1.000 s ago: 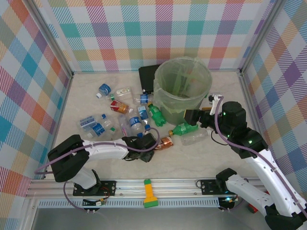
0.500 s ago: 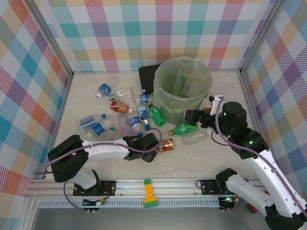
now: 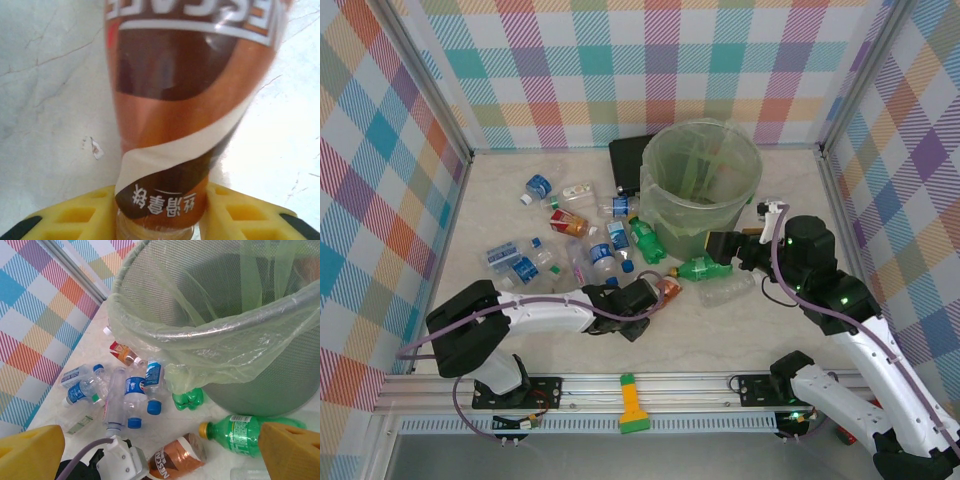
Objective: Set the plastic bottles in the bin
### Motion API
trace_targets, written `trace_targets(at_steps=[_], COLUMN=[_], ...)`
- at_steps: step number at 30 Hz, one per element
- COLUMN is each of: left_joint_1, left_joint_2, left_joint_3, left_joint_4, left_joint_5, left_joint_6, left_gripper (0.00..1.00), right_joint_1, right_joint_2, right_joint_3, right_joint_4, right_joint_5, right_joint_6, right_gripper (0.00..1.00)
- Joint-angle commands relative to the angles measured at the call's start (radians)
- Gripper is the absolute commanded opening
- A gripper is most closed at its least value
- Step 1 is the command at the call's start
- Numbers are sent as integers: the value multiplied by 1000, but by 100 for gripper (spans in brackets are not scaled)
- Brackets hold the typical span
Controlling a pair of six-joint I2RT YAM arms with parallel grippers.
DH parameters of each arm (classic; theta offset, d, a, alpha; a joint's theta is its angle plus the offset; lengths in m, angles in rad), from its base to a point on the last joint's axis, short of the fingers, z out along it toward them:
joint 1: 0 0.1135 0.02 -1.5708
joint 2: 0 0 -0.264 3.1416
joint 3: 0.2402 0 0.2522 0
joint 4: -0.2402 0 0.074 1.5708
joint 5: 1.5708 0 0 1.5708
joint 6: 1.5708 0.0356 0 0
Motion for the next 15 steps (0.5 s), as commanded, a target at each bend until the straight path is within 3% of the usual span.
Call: trace_targets(at_steps=[1,4,15], left_joint_1=[-10,-12,-26], left_joint_2=[-18,-56,-282], left_joint_3=[-16,-21,-22], left_joint_4=[-25,-31,-101], left_joint_5=[8,9,-33], left_joint_6=[-5,-17,-64], left_gripper=[36,28,28], right_joint_1=[6,6,6], right_joint_2=[-10,-13,-18], right_joint_3=[-11,-10,-34], right_joint_4=[9,5,26], right_joint_5=[-16,-20,-53], right_joint_6=[19,24,63], right_gripper=[99,99,99])
